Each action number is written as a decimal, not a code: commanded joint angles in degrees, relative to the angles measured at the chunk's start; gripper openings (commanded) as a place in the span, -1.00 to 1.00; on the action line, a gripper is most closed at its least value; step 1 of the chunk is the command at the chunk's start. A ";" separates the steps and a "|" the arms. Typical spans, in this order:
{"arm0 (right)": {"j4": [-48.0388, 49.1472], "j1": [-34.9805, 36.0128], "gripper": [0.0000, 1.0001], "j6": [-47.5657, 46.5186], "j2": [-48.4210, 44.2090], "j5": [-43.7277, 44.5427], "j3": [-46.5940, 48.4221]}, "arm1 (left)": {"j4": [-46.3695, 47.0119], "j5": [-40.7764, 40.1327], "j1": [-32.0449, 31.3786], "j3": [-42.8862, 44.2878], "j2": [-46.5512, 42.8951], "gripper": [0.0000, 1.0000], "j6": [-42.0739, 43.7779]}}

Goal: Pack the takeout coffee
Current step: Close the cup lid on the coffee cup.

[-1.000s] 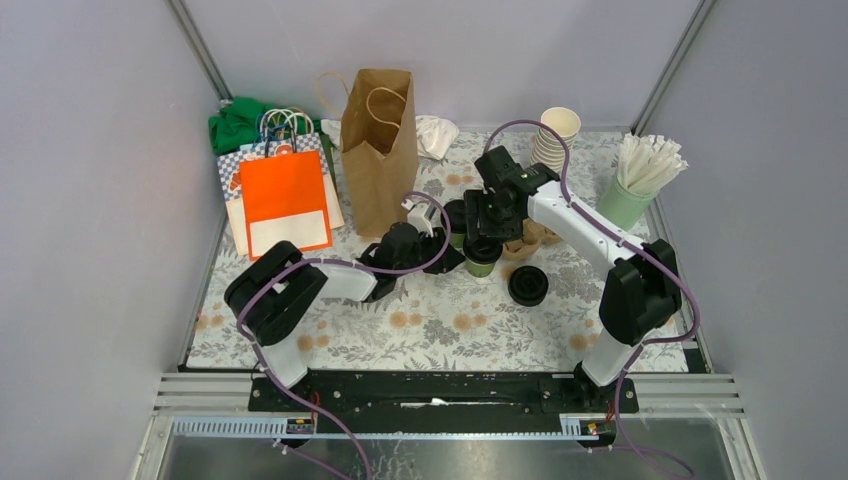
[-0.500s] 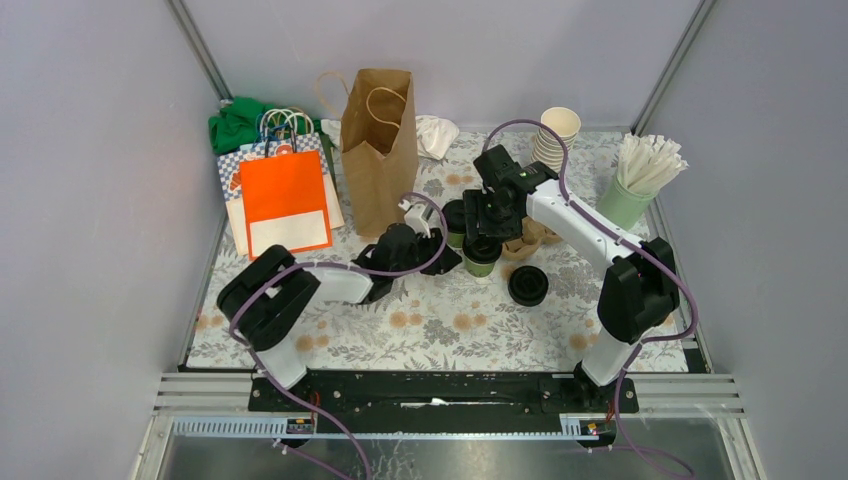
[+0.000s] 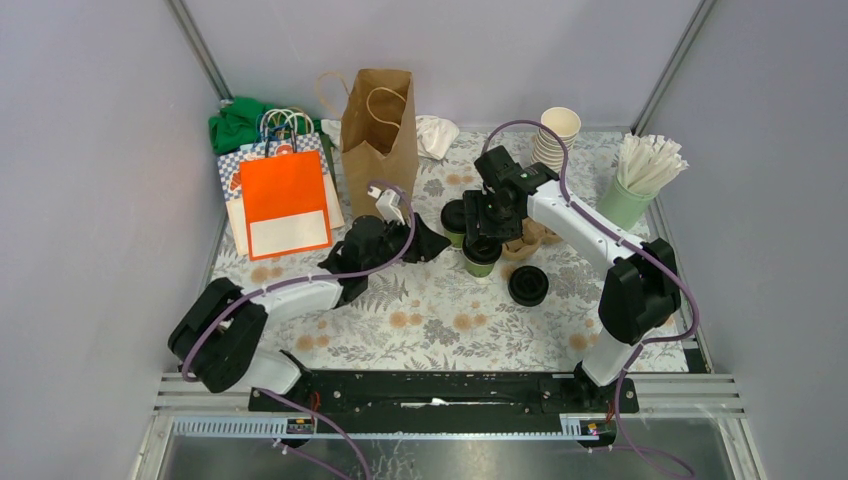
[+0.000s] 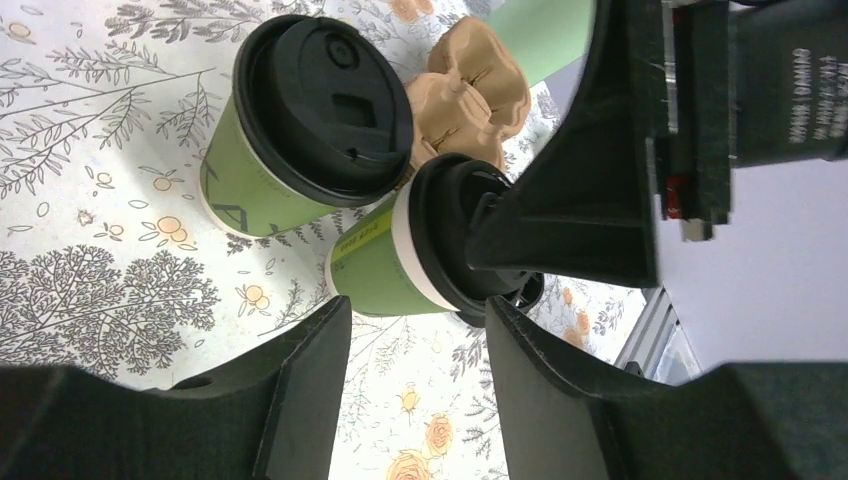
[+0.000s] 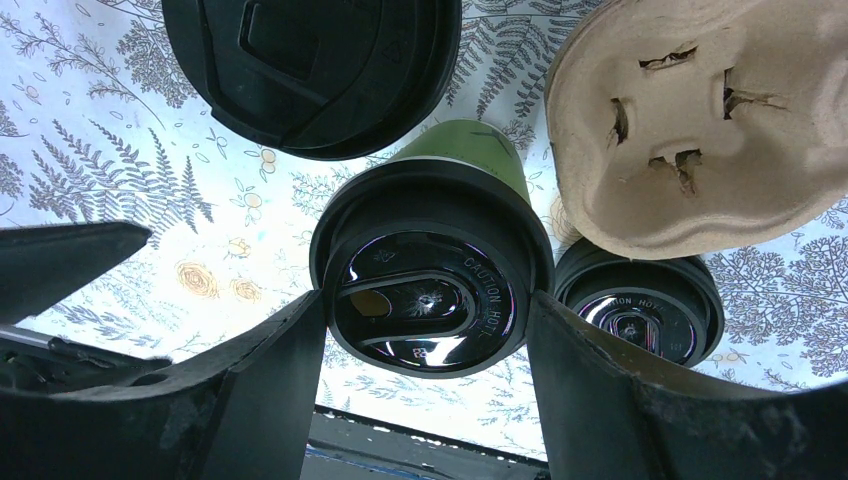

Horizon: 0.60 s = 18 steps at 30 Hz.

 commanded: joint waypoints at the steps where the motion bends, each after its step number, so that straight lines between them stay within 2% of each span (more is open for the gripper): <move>1: -2.03 0.90 0.25 -0.89 0.31 -1.82 -2.02 | 6.56 6.04 2.22 1.36 3.96 0.10 -6.00; 4: -1.94 0.88 0.25 -0.88 0.19 -2.05 -1.94 | 8.59 7.68 2.77 2.57 6.84 -0.02 -7.72; 13: -1.89 0.87 0.25 -0.97 -0.07 -2.41 -1.85 | 13.92 11.52 2.87 5.18 13.78 0.09 -11.53; 18: -1.71 0.91 0.25 -0.88 -0.19 -2.65 -1.85 | 14.41 11.78 2.85 6.19 16.38 -0.01 -13.01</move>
